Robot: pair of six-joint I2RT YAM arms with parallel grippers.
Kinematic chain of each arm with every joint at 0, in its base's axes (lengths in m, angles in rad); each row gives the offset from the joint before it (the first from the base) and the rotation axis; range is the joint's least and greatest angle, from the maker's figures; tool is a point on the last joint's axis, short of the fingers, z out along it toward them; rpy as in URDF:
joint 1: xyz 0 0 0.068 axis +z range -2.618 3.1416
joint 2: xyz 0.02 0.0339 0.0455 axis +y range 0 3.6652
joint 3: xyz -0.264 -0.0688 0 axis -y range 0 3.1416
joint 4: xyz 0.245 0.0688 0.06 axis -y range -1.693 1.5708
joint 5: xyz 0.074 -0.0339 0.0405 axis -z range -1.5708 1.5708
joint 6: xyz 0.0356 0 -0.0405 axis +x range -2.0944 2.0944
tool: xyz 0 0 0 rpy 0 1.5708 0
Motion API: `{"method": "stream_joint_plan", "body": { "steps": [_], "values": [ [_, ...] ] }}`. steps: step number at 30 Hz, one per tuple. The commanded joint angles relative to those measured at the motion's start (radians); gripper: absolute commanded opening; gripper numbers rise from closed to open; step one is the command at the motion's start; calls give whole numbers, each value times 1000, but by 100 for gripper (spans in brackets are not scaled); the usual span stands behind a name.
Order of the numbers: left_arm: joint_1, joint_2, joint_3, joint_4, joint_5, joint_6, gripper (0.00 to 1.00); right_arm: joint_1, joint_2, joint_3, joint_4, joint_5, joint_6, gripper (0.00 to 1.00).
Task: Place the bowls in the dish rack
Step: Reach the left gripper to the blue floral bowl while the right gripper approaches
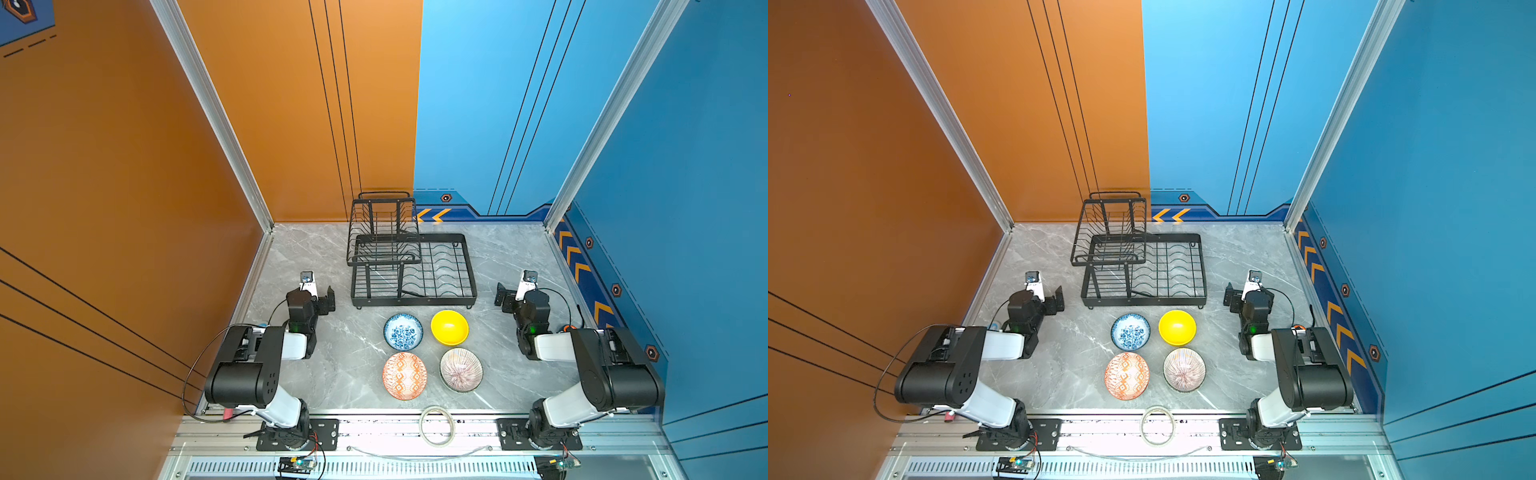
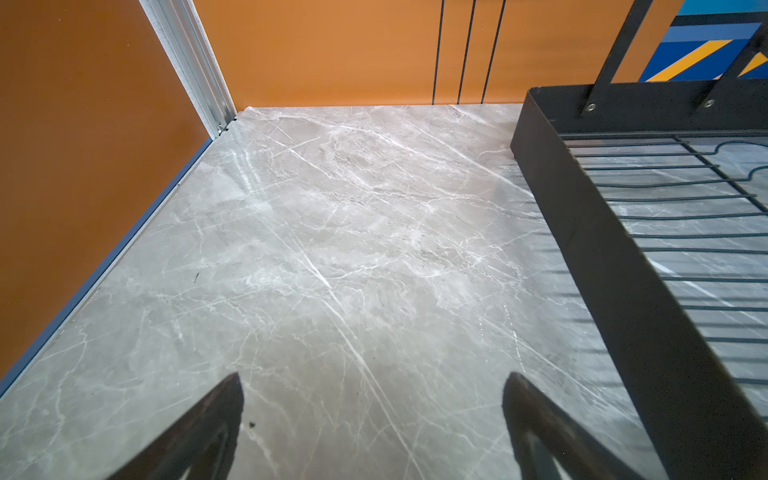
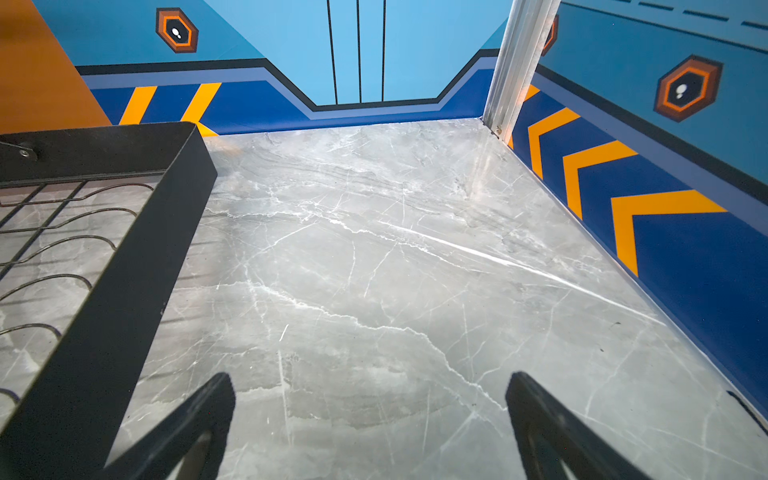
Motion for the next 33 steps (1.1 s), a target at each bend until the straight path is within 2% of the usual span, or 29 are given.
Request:
{"method": "stream_joint_plan", "body": {
  "steps": [1,4,6,8,11,17,20,22,24,29,33],
  "values": [
    [-11,3,8,9,-10,16,98,5,-1,19,-28,19,17,100],
    [-36,-48,7,-23,-107,14,98,1,-79,38,-123,43,27,100],
    [-71,-129,12,-101,-231,18,98,11,-146,72,-238,85,28,100],
    [-106,-218,34,-212,-291,35,98,21,-215,123,-384,112,37,100],
    [-159,-328,133,-485,-359,38,98,46,-321,208,-604,116,46,100],
    [-197,-437,335,-1019,-259,-127,98,96,-437,375,-987,-2,96,100],
    [-214,-455,371,-1175,-123,-231,98,149,-486,406,-1085,-40,97,100],
    [-232,-459,380,-1236,-34,-279,98,184,-514,416,-1129,-42,105,100],
    [-275,-471,383,-1289,-3,-318,98,214,-536,436,-1177,-73,114,100],
    [-394,-501,402,-1411,11,-390,98,270,-534,475,-1281,-99,156,100],
    [-463,-509,405,-1440,29,-423,98,316,-519,479,-1323,-97,168,100]
  ]
}}
